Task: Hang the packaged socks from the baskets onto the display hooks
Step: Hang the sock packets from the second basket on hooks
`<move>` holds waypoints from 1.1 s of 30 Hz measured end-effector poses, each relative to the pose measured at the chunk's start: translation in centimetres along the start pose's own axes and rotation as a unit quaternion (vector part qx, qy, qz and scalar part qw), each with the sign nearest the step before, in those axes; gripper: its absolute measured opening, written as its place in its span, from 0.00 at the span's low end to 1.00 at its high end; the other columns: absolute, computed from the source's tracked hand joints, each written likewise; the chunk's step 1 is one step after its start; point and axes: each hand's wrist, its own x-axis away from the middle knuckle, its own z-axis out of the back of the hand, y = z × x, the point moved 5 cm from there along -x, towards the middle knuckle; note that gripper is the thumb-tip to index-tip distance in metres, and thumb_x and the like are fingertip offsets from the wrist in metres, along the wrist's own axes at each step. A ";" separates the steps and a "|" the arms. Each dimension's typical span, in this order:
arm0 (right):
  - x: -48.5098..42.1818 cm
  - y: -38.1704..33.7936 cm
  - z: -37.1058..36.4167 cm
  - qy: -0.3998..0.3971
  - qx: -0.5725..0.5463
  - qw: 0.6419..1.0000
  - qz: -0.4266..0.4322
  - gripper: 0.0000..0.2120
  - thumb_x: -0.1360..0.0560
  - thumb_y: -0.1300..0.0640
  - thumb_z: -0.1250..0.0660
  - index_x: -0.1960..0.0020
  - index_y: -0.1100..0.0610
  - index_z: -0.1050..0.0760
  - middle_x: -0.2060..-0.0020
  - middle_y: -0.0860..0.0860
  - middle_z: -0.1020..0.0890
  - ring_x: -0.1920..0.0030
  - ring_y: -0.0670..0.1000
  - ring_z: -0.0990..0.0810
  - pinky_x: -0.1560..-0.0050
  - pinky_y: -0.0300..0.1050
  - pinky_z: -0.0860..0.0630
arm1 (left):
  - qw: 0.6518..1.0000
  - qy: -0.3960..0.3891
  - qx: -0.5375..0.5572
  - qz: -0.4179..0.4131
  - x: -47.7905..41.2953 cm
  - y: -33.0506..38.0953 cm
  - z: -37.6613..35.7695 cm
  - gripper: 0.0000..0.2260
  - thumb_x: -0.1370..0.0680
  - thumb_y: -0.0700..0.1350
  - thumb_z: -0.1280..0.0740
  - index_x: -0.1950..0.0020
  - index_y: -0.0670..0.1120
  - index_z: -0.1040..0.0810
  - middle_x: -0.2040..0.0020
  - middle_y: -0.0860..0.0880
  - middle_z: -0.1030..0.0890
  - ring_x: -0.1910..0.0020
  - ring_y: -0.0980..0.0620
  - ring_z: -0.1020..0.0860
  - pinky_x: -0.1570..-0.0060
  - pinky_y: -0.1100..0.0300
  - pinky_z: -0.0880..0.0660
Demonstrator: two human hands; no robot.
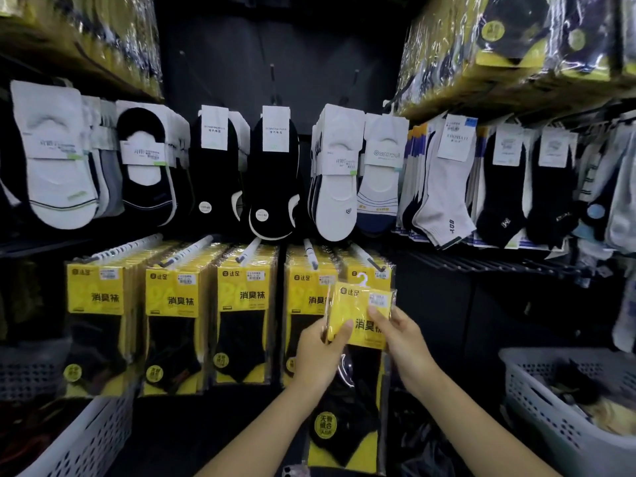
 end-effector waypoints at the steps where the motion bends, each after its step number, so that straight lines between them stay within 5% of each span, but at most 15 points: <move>1: 0.3 -0.1 0.6 0.009 -0.012 1.000 0.005 0.11 0.23 0.54 0.34 0.42 0.55 0.22 0.49 0.51 0.15 0.49 0.50 0.16 0.50 0.45 0.20 | 1.000 -0.002 0.008 0.012 0.0 -0.1 -0.5 0.04 0.23 0.51 0.33 0.54 0.52 0.21 0.64 0.56 0.18 0.62 0.59 0.21 0.64 0.70 0.28; 6: 0.1 0.2 4.7 0.091 0.010 0.996 -0.014 0.10 0.19 0.58 0.41 0.44 0.55 0.22 0.50 0.52 0.16 0.49 0.52 0.18 0.44 0.50 0.23 | 0.992 -0.067 0.035 0.100 0.3 0.1 -3.5 0.19 0.22 0.53 0.36 0.32 0.55 0.33 0.41 0.52 0.23 0.45 0.58 0.25 0.51 0.69 0.31; 13: -3.8 -1.0 7.5 0.131 0.064 0.989 0.021 0.08 0.19 0.60 0.41 0.49 0.55 0.23 0.53 0.53 0.18 0.53 0.52 0.19 0.52 0.45 0.22 | 0.985 -0.106 0.054 0.124 -1.8 0.2 -5.9 0.24 0.20 0.52 0.38 0.25 0.52 0.39 0.30 0.52 0.30 0.31 0.53 0.33 0.39 0.61 0.36; 16: -5.9 -0.9 6.7 0.115 0.091 0.988 0.040 0.09 0.19 0.60 0.41 0.52 0.53 0.23 0.54 0.52 0.18 0.53 0.51 0.19 0.50 0.45 0.23 | 0.985 -0.085 0.064 0.139 -3.3 -0.8 -6.0 0.24 0.20 0.51 0.38 0.25 0.50 0.38 0.30 0.51 0.30 0.33 0.54 0.31 0.41 0.63 0.35; 20: -8.6 -0.1 5.0 0.082 0.121 0.986 0.076 0.07 0.19 0.61 0.41 0.47 0.56 0.25 0.56 0.49 0.18 0.57 0.45 0.19 0.59 0.35 0.23 | 0.985 -0.045 0.094 0.135 -5.1 -2.7 -5.3 0.20 0.20 0.48 0.38 0.28 0.50 0.34 0.40 0.55 0.26 0.51 0.66 0.28 0.61 0.75 0.32; 23: -10.2 1.3 4.5 0.080 0.133 0.985 0.072 0.07 0.19 0.59 0.42 0.45 0.55 0.26 0.55 0.47 0.19 0.55 0.44 0.19 0.58 0.35 0.24 | 0.988 -0.030 0.086 0.126 -5.9 -4.4 -5.1 0.19 0.20 0.48 0.38 0.29 0.52 0.34 0.42 0.58 0.26 0.55 0.70 0.29 0.65 0.77 0.31; 27: -11.7 2.8 4.4 0.117 0.126 0.982 0.079 0.07 0.19 0.58 0.40 0.44 0.55 0.25 0.55 0.46 0.19 0.55 0.44 0.20 0.56 0.36 0.24 | 0.993 -0.036 0.054 0.099 -6.8 -6.0 -5.4 0.21 0.20 0.51 0.39 0.27 0.55 0.37 0.44 0.68 0.29 0.50 0.72 0.29 0.57 0.77 0.31; 30: -12.4 3.4 4.6 0.164 0.139 0.972 0.092 0.07 0.21 0.58 0.36 0.45 0.59 0.23 0.55 0.50 0.19 0.54 0.47 0.20 0.54 0.38 0.25 | 0.994 -0.032 0.048 0.088 -7.3 -6.7 -5.6 0.25 0.20 0.52 0.39 0.24 0.55 0.41 0.30 0.58 0.32 0.33 0.59 0.33 0.36 0.62 0.33; 33: -12.3 4.4 5.4 0.224 0.151 0.961 0.065 0.10 0.27 0.55 0.28 0.50 0.58 0.24 0.58 0.50 0.20 0.57 0.48 0.22 0.57 0.36 0.27 | 0.997 -0.028 0.011 0.076 -7.2 -7.4 -5.6 0.27 0.21 0.54 0.39 0.24 0.55 0.44 0.25 0.55 0.40 0.27 0.54 0.40 0.28 0.51 0.38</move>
